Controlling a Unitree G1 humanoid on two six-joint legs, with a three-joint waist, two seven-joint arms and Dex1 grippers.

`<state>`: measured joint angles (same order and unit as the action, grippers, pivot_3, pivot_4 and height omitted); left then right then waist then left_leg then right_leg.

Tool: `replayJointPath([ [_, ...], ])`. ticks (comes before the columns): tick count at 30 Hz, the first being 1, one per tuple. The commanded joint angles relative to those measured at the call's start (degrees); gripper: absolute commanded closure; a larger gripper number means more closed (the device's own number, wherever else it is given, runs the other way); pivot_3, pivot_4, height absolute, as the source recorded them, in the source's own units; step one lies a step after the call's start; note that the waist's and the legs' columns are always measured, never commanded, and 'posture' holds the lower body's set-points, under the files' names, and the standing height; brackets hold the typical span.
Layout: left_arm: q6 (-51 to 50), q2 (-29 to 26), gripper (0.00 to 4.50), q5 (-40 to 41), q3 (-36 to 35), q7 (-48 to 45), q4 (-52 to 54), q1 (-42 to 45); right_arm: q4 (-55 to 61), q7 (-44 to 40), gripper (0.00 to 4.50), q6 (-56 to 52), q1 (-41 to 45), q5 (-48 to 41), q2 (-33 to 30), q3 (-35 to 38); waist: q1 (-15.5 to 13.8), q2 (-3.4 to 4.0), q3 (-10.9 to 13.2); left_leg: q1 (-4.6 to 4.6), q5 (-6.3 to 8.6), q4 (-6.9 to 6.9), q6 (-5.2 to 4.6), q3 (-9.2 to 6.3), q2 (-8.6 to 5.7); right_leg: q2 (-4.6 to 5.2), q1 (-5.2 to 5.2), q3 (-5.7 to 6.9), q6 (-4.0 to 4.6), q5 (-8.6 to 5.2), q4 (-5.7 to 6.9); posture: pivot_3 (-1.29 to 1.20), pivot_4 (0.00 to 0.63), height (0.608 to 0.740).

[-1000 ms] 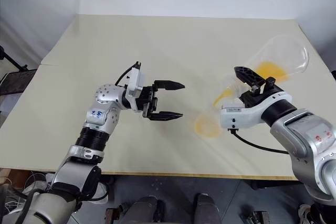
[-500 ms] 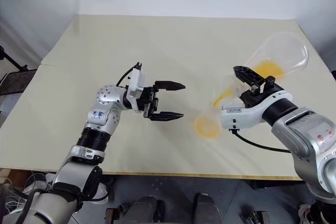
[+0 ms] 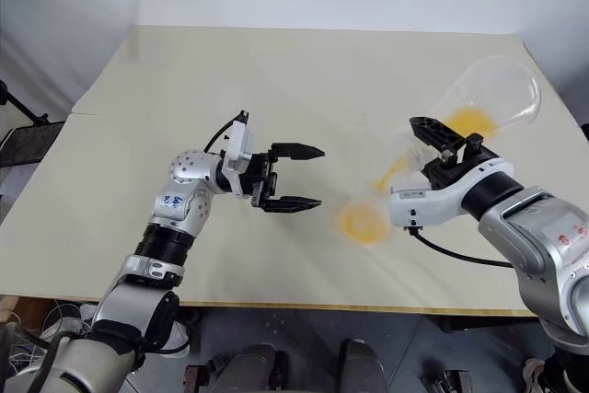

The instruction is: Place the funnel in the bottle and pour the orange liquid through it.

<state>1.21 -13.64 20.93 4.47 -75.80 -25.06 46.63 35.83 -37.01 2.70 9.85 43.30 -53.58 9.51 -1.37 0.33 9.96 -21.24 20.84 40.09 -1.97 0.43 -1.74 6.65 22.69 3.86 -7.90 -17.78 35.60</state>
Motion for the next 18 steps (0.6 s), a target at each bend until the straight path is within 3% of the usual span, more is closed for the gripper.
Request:
replayJointPath([
  [1,0.48,0.29,0.0,0.65,-0.19,-0.12,1.03,0.72,1.24,0.0,2.02,0.56,0.51,-0.67,-0.95,3.17,0.0,0.0,0.0,0.0,0.0,0.0,0.0,0.0,0.0,0.0,0.0,0.0,0.0,0.0,0.0,0.0,0.15,0.74],
  [18,0.32,0.25,0.0,0.74,-0.29,-0.07,0.99,0.66,1.23,-0.48,2.02,1.43,0.56,-0.63,-0.78,3.71,0.0,0.0,0.0,0.0,0.0,0.0,0.0,0.0,0.0,0.0,0.0,0.0,0.0,0.0,0.0,0.0,0.15,0.74],
])
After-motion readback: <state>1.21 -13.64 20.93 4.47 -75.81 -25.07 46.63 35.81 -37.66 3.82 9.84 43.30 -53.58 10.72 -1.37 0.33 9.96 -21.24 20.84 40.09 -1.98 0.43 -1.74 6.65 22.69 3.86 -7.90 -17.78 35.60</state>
